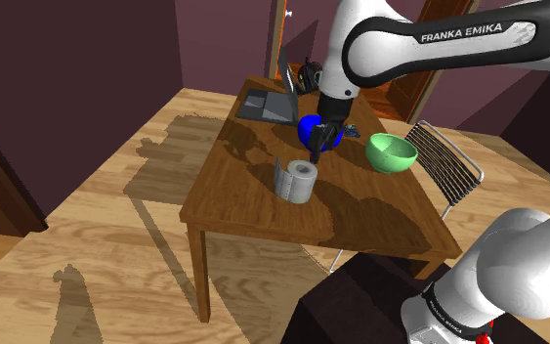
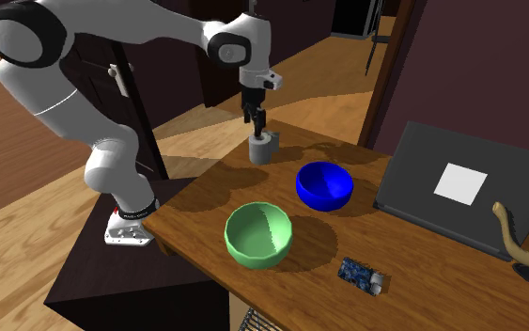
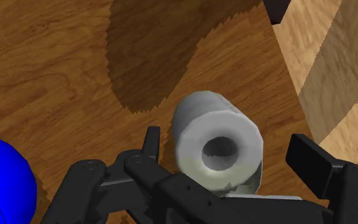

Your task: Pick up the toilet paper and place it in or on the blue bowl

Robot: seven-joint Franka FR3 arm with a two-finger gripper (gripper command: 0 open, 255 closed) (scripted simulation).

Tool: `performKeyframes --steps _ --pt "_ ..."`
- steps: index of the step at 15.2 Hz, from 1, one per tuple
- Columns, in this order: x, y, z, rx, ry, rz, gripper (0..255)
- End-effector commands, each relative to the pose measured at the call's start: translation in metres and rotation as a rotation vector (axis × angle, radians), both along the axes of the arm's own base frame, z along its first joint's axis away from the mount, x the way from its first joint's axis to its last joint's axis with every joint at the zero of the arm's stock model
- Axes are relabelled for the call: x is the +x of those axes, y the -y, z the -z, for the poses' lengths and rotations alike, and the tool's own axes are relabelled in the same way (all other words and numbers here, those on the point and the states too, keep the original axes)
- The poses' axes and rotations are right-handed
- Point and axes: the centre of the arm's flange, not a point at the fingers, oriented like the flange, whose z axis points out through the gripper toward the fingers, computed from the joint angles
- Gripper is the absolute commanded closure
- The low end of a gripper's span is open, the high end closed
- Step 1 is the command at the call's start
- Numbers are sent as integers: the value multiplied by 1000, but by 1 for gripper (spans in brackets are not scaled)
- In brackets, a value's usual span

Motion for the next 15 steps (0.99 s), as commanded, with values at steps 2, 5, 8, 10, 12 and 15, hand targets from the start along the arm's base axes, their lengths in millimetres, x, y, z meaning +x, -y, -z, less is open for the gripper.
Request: performKeyframes --steps 2,5,8,10,12,15 --pt "26 -26 18 -1 13 -37 0" --pt "49 -51 37 -3 25 -73 0" --pt "67 -71 51 -5 34 -102 0" --pt "66 -71 61 -5 34 -102 0" --pt "66 -71 72 -5 34 -102 0" --pt "66 -71 91 -5 34 -102 0"
